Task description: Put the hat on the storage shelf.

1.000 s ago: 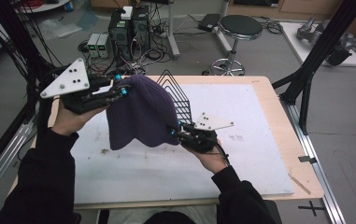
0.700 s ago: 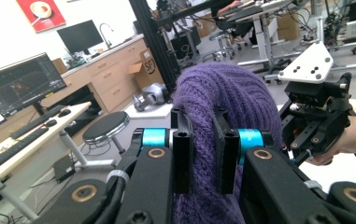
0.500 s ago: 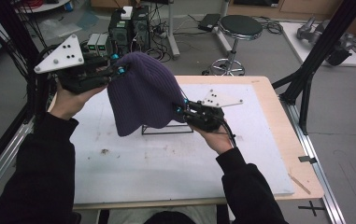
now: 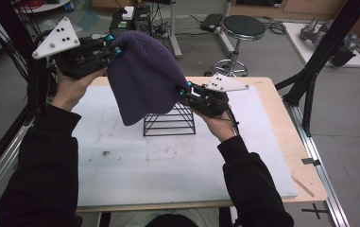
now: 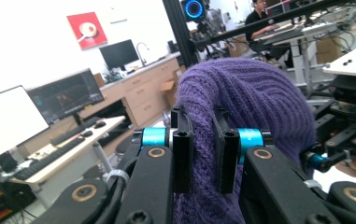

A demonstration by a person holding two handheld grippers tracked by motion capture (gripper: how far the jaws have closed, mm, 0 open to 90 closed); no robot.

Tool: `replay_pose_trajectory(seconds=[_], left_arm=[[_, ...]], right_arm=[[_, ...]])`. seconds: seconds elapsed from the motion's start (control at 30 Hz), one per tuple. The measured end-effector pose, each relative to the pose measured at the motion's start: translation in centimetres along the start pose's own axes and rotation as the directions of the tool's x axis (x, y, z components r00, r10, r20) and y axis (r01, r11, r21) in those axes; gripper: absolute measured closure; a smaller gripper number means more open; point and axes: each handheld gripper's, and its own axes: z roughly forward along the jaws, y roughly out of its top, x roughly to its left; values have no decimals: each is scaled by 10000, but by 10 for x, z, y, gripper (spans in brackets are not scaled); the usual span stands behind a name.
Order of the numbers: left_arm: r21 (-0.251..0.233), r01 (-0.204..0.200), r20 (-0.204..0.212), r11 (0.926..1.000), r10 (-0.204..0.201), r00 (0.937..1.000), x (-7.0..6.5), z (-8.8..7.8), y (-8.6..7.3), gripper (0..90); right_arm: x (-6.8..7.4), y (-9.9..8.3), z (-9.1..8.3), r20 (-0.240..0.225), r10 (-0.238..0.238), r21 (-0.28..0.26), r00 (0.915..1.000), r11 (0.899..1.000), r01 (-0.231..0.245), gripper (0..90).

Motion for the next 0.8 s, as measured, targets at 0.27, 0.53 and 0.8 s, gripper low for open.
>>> replay_pose_trajectory(seconds=[0.27,0.53,0.8], left_arm=[[-4,-465,-229,9989,465,9987,3,21,7,811],[179,-581,-305,9982,586,9978,5,39,-1,811],[138,-783,-665,9968,790,9947,8,49,-2,811]], right_arm=[[-13,5,0,503,89,-131,9987,9999,-82,810],[-26,4,-8,1158,213,-117,9930,9997,-201,806],[-29,2,-3,1776,137,-102,9840,9999,-121,803]])
